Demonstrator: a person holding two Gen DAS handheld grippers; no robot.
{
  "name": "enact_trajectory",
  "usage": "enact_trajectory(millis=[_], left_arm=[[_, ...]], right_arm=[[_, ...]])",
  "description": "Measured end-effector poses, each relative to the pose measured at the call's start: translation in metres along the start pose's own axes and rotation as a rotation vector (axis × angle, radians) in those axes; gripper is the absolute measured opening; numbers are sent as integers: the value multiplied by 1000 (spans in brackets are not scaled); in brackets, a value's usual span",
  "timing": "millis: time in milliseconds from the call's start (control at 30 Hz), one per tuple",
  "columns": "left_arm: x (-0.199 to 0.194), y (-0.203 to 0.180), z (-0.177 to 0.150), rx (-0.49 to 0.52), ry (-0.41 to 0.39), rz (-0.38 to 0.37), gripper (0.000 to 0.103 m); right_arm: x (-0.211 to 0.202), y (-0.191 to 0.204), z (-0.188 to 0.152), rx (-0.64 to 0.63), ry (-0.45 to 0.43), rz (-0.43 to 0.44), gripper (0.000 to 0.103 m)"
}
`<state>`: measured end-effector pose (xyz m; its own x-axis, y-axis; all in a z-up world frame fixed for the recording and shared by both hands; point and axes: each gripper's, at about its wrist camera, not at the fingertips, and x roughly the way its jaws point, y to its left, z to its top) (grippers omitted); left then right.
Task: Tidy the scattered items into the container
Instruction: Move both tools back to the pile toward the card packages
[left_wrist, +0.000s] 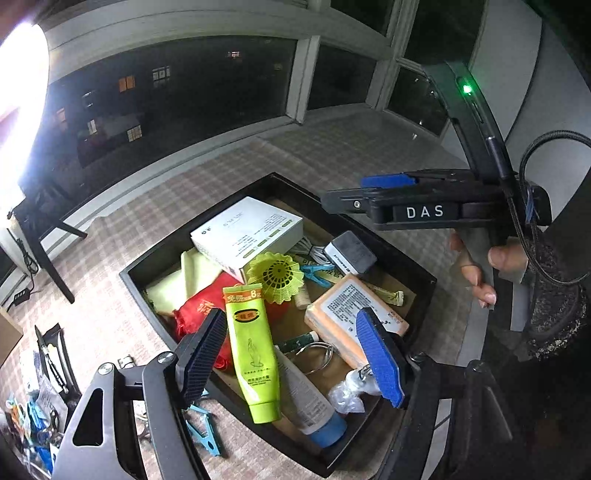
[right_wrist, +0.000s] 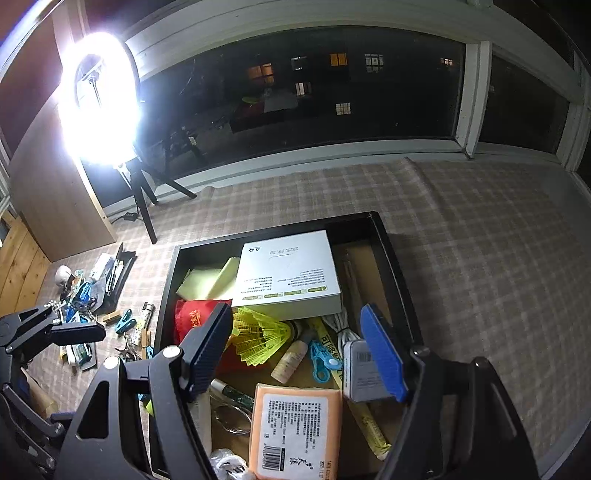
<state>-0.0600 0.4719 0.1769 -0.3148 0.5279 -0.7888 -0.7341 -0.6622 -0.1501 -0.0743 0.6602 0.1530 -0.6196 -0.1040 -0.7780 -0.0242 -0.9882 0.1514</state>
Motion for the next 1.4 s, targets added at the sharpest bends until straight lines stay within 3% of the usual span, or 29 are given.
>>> enact_trajectory(millis=[533, 833, 1033, 1400], left_arm=[[-40, 29, -16, -44, -47, 95, 70], [-65, 60, -41, -96, -60, 163, 70], [-87, 106, -77, -206, -55, 233, 70], [-130, 221, -197, -549, -5, 422, 65]], right_arm=[[2, 40, 1, -57, 6, 52, 71], [3, 82, -3, -117, 19, 105, 71], [14, 122, -10, -180, 48, 181, 71], [57, 220, -27, -340, 145, 344, 71]])
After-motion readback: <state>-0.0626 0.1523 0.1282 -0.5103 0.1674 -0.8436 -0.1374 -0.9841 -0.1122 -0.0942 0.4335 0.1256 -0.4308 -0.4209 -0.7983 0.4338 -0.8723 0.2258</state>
